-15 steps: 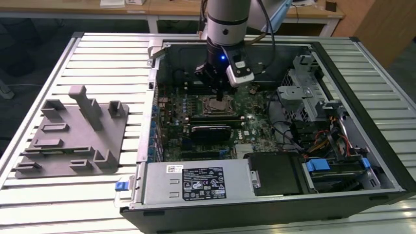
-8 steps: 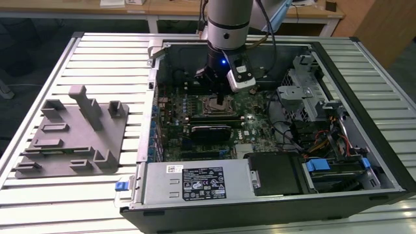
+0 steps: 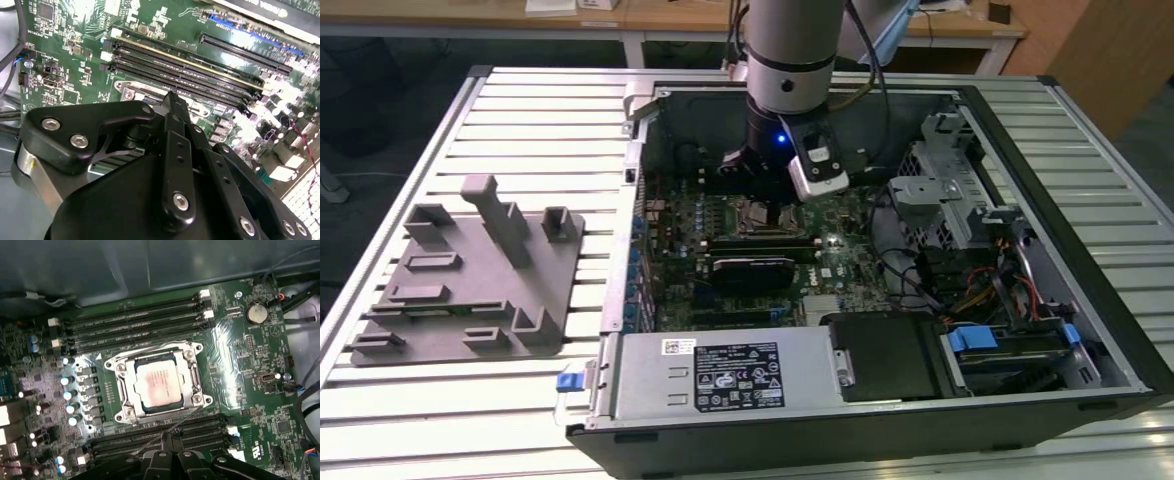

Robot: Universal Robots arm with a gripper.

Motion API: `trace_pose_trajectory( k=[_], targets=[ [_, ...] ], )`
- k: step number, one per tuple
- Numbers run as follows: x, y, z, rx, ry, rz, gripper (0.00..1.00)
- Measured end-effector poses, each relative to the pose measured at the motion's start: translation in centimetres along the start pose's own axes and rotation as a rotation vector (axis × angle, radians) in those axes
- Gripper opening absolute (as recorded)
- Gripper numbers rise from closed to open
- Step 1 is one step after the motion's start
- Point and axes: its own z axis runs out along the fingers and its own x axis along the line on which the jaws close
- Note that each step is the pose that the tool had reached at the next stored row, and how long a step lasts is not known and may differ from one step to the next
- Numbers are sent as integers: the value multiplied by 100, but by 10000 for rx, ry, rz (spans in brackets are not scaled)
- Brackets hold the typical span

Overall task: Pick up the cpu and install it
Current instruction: 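Install the second cpu locking lever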

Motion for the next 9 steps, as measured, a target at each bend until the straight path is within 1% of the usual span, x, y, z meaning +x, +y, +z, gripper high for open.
trace_pose_trajectory(
  k=[4, 9],
  targets=[
    [-1, -8, 26, -7, 2, -340, 11],
    [21, -14, 69, -10, 2, -469, 11]
  ],
)
